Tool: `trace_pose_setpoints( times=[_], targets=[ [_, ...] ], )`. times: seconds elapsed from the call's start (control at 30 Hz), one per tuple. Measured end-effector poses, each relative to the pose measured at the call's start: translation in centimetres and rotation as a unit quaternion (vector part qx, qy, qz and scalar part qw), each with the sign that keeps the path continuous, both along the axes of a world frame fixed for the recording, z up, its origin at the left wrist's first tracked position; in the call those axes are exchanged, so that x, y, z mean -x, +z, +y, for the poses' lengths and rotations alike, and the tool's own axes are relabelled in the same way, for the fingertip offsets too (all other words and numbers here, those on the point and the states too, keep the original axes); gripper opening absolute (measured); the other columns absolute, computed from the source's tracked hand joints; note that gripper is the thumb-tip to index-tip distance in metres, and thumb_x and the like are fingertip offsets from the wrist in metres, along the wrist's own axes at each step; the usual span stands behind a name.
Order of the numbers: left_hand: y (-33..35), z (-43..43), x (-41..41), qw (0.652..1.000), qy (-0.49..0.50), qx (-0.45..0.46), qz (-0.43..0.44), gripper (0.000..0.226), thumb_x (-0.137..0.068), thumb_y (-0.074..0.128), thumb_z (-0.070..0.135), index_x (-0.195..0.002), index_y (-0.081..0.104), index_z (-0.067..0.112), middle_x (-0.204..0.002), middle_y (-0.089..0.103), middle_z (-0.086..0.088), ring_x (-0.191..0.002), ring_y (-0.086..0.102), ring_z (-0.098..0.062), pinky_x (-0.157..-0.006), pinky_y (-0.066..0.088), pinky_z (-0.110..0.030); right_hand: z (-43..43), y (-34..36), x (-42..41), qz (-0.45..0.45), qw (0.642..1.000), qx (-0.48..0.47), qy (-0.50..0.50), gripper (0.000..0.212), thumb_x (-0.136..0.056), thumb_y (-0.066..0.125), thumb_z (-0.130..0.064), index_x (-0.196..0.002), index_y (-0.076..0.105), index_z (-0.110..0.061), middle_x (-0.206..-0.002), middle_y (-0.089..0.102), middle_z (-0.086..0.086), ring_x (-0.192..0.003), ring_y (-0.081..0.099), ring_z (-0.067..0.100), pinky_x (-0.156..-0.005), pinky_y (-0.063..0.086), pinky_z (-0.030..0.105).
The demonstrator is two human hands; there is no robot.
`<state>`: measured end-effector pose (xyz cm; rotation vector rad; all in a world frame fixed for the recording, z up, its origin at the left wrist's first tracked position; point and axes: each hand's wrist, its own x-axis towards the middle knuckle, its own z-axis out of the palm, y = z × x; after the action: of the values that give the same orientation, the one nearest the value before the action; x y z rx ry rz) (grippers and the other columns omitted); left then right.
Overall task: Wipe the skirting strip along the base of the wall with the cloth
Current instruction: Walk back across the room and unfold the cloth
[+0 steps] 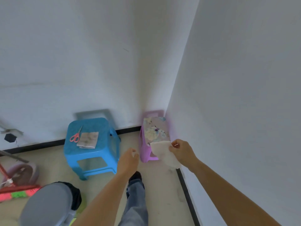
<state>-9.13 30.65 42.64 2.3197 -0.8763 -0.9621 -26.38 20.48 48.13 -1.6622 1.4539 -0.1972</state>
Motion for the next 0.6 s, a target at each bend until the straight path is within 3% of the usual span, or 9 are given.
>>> trace_pose_setpoints(
  times=[0.13, 0.3, 0.47, 0.6],
  targets=[
    [-3.8, -8.9, -3.5, 0.999, -0.036, -0.028, 0.022, 0.028, -0.101, 0.04, 0.02, -0.123, 0.055, 0.011, -0.117, 0.061, -0.006, -0.088, 0.05, -0.013, -0.074, 0.037, -0.022, -8.6, -3.6, -3.1, 0.018, 0.999, -0.017, -0.028, 0.008, -0.092, 0.056, -0.021, -0.094, 0.057, -0.013, -0.093, 0.062, 0.002, -0.083, 0.058, 0.018, -0.063, 0.043, 0.019],
    [-7.9, -18.5, -7.1, 0.994, -0.083, -0.068, 0.019, 0.028, -0.101, 0.04, 0.019, -0.123, 0.054, 0.01, -0.118, 0.059, -0.006, -0.087, 0.046, -0.01, -0.075, 0.036, -0.02, -17.3, -9.3, -6.2, 0.068, 0.994, -0.064, -0.062, 0.018, -0.092, 0.054, -0.018, -0.105, 0.061, -0.008, -0.094, 0.061, 0.001, -0.083, 0.056, 0.016, -0.061, 0.039, 0.017],
    [-13.7, -24.8, -9.1, 0.985, -0.113, -0.126, 0.042, 0.032, -0.1, 0.042, 0.02, -0.128, 0.053, 0.009, -0.126, 0.058, -0.008, -0.11, 0.055, -0.022, -0.088, 0.041, -0.026, -23.2, -15.5, -8.5, 0.091, 0.986, -0.092, -0.104, 0.019, -0.091, 0.052, -0.016, -0.108, 0.06, -0.011, -0.096, 0.062, 0.0, -0.084, 0.057, 0.015, -0.059, 0.038, 0.015],
    [-21.2, -28.3, -10.6, 0.96, -0.229, -0.163, -0.016, 0.037, -0.098, 0.038, 0.024, -0.133, 0.048, 0.015, -0.135, 0.05, -0.003, -0.122, 0.046, -0.021, -0.098, 0.04, -0.031, -26.4, -22.6, -10.5, 0.087, 0.984, -0.1, -0.12, 0.015, -0.095, 0.048, -0.017, -0.108, 0.055, -0.013, -0.097, 0.059, -0.002, -0.085, 0.056, 0.015, -0.071, 0.041, 0.023]
  ],
)
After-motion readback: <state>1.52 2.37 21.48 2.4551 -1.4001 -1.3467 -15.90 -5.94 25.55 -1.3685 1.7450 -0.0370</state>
